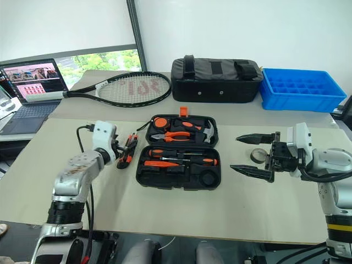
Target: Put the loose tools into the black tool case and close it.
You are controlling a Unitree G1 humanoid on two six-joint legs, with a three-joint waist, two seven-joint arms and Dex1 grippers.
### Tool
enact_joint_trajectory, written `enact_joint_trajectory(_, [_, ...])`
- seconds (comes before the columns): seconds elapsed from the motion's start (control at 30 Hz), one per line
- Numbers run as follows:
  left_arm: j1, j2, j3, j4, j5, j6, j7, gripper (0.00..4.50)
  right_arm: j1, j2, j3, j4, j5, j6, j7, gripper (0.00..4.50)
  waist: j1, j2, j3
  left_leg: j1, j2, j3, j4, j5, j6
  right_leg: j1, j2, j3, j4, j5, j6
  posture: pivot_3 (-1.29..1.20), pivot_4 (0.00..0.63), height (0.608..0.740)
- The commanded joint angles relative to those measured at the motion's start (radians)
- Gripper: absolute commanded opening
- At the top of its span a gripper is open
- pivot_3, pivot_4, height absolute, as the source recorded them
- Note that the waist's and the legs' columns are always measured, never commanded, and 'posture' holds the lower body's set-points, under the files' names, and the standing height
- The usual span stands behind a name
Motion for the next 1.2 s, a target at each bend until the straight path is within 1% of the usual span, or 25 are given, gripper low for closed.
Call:
enact_joint_trajectory(0.03, [-0.013, -0.014, -0.014, 0.013, 0.021, 0.034, 0.044, 4.47, -0.011, -0.012, -0.027, -0.011, 0.019, -0.001, 0.011, 4.5, -0.001, 0.0, 0.0, 0.0, 0.0, 0.0, 0.0, 0.0, 0.0, 0.0, 0.0, 0.0, 0.0, 0.0, 0.0, 0.0, 0.15, 0.708])
enact_joint_trajectory(0.3, [-0.024, -0.048, 0.004, 0.049, -0.001, 0.095, 0.076, 4.47, 0.01, -0.014, -0.049, -0.02, 0.022, -0.004, 0.01, 4.5, -0.004, -0.002, 0.001, 0.001, -0.001, 0.0, 0.0, 0.0, 0.0, 0.002, 0.0, 0.0, 0.0, 0.0, 0.0, 0.0, 0.15, 0.708])
enact_joint_trajectory(0.33, [-0.025, -0.053, 0.016, 0.052, -0.002, 0.096, 0.088, 3.94, 0.011, -0.014, -0.052, -0.018, 0.022, -0.005, 0.01, 4.5, -0.005, -0.002, 0.001, 0.001, -0.001, 0.0, 0.0, 0.0, 0.0, 0.002, -0.001, 0.0, 0.0, 0.0, 0.0, 0.0, 0.15, 0.708])
enact_joint_trajectory(0.4, [-0.026, -0.057, 0.033, 0.055, -0.004, 0.097, 0.1, 3.35, 0.012, -0.014, -0.056, -0.017, 0.023, -0.006, 0.01, 4.5, -0.005, -0.002, 0.001, 0.001, -0.001, 0.0, 0.0, 0.0, 0.0, 0.002, -0.001, 0.0, 0.0, 0.0, 0.0, 0.0, 0.15, 0.708])
enact_joint_trajectory(0.47, [-0.026, -0.062, 0.049, 0.056, -0.006, 0.099, 0.11, 2.55, 0.016, -0.015, -0.059, -0.019, 0.025, -0.005, 0.01, 4.5, -0.006, -0.002, 0.001, 0.001, -0.001, 0.0, 0.0, 0.0, 0.0, 0.002, -0.001, 0.0, 0.0, 0.0, 0.0, 0.0, 0.15, 0.708])
enact_joint_trajectory(0.53, [-0.028, -0.065, 0.06, 0.058, -0.009, 0.101, 0.116, 1.86, 0.017, -0.015, -0.062, -0.019, 0.026, -0.005, 0.012, 4.5, -0.009, -0.002, 0.001, 0.002, -0.001, 0.0, 0.0, 0.0, -0.001, 0.002, -0.001, 0.0, 0.0, 0.0, 0.0, 0.0, 0.15, 0.708])
enact_joint_trajectory(0.57, [-0.027, -0.062, 0.063, 0.057, -0.005, 0.093, 0.122, 1.67, 0.018, -0.015, -0.064, -0.018, 0.026, -0.005, 0.014, 4.5, -0.01, -0.002, 0.001, 0.003, -0.001, 0.0, 0.0, 0.0, -0.001, 0.003, -0.001, 0.0, 0.0, 0.0, 0.0, 0.0, 0.15, 0.708])
enact_joint_trajectory(0.7, [-0.025, -0.053, 0.075, 0.049, -0.002, 0.061, 0.133, 1.66, 0.02, -0.015, -0.071, -0.014, 0.025, -0.006, 0.019, 4.5, -0.012, -0.002, 0.001, 0.003, -0.001, 0.0, 0.0, 0.001, -0.001, 0.003, 0.0, 0.001, 0.001, 0.0, 0.0, 0.0, 0.15, 0.708])
enact_joint_trajectory(0.77, [-0.03, -0.024, 0.085, 0.019, -0.023, -0.085, 0.061, 1.66, 0.021, -0.015, -0.077, -0.013, 0.026, -0.005, 0.019, 4.5, -0.012, -0.003, 0.002, 0.003, -0.001, 0.0, 0.0, 0.001, -0.001, 0.003, 0.0, 0.001, 0.001, 0.0, 0.0, 0.0, 0.15, 0.708])
enact_joint_trajectory(0.83, [-0.033, 0.037, 0.073, -0.019, -0.063, -0.243, -0.1, 1.66, 0.025, -0.014, -0.083, -0.013, 0.031, -0.001, 0.02, 4.5, -0.012, -0.002, 0.003, 0.003, -0.001, 0.0, -0.001, 0.001, -0.001, 0.002, 0.0, 0.001, 0.001, 0.0, 0.0, 0.0, 0.15, 0.708])
enact_joint_trajectory(0.9, [-0.028, 0.101, 0.044, -0.04, -0.095, -0.337, -0.253, 1.66, 0.029, -0.014, -0.087, -0.01, 0.033, 0.0, 0.023, 4.5, -0.01, -0.003, 0.004, 0.002, 0.0, -0.001, -0.002, 0.001, -0.003, 0.001, 0.0, -0.001, 0.0, 0.0, 0.0, 0.0, 0.15, 0.708])
enact_joint_trajectory(0.97, [-0.021, 0.148, 0.021, -0.058, -0.124, -0.395, -0.372, 1.66, 0.032, -0.014, -0.09, -0.009, 0.036, 0.0, 0.027, 4.5, -0.008, -0.002, 0.003, 0.002, 0.0, -0.001, -0.002, 0.001, -0.003, 0.002, -0.001, -0.001, -0.001, 0.0, 0.0, 0.0, 0.15, 0.708])
enact_joint_trajectory(1.0, [-0.024, 0.185, -0.008, -0.07, -0.138, -0.436, -0.468, 1.66, 0.035, -0.014, -0.093, -0.007, 0.041, 0.003, 0.031, 4.5, -0.007, -0.001, 0.003, 0.002, -0.001, 0.0, -0.003, 0.001, -0.003, 0.002, -0.001, 0.0, -0.003, 0.0, 0.0, 0.0, 0.15, 0.708])
enact_joint_trajectory(1.07, [-0.038, 0.237, -0.061, -0.078, -0.15, -0.496, -0.608, 1.66, 0.037, -0.014, -0.098, -0.005, 0.047, 0.005, 0.035, 4.5, -0.001, -0.001, 0.003, 0.001, -0.002, 0.0, -0.003, 0.001, -0.003, 0.002, -0.003, -0.001, -0.003, 0.0, 0.001, 0.0, 0.15, 0.708])
enact_joint_trajectory(1.2, [-0.091, 0.284, -0.199, -0.083, -0.139, -0.559, -0.808, 1.66, 0.058, -0.016, -0.108, -0.019, 0.054, 0.009, 0.032, 4.5, 0.003, -0.001, 0.003, 0.0, -0.003, 0.0, -0.003, 0.001, -0.002, 0.002, -0.003, -0.001, -0.005, 0.0, 0.001, 0.0, 0.15, 0.708])
